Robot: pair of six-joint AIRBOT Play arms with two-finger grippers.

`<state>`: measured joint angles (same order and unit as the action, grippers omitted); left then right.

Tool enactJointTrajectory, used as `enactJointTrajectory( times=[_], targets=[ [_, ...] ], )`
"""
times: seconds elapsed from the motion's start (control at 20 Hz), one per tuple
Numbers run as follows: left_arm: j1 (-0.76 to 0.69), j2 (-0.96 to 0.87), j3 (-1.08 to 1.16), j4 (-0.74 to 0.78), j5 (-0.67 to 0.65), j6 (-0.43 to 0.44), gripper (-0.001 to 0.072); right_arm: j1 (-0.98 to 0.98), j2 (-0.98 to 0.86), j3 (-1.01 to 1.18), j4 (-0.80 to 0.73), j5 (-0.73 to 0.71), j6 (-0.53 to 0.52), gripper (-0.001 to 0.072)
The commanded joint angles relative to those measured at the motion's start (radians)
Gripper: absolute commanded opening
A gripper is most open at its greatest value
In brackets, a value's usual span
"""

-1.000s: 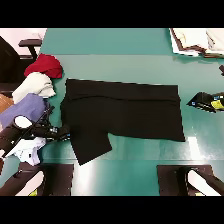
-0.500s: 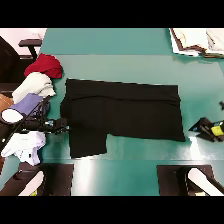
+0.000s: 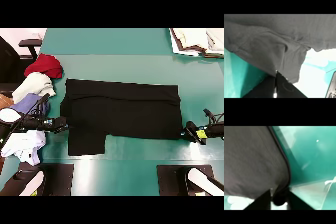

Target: Fold the shirts.

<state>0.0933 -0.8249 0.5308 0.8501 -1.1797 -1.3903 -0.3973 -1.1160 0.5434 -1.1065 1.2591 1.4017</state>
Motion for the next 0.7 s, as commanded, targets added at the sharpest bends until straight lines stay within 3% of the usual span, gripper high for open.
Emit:
enactJointTrajectory(
  times=[0.0, 0.2, 0.35, 0.55, 0.65],
  targets=[
    [0.000, 0.002, 0.001, 0.002, -0.024, -0.008, 0.0020, 0.072, -0.005, 0.039, 0.011, -0.032, 0.000, 0.0016],
    [0.000, 0.056, 0.003, 0.047, -0.128, -0.031, 0.0018, 0.137, 0.001, 0.126, -0.086, 0.099, 0.001, 0.0015],
    [0.000, 0.207, 0.003, 0.189, -0.225, -0.124, 0.0018, 0.173, 0.104, 0.147, -0.186, 0.175, 0.014, 0.0014],
    [0.000, 0.343, 0.003, 0.158, -0.446, -0.196, 0.0018, 0.174, 0.318, 0.147, -0.231, 0.286, 0.046, 0.0014],
    [0.000, 0.352, 0.016, 0.135, -0.454, -0.207, 0.0018, 0.174, 0.400, 0.147, -0.223, 0.280, 0.079, 0.0013]
  ],
)
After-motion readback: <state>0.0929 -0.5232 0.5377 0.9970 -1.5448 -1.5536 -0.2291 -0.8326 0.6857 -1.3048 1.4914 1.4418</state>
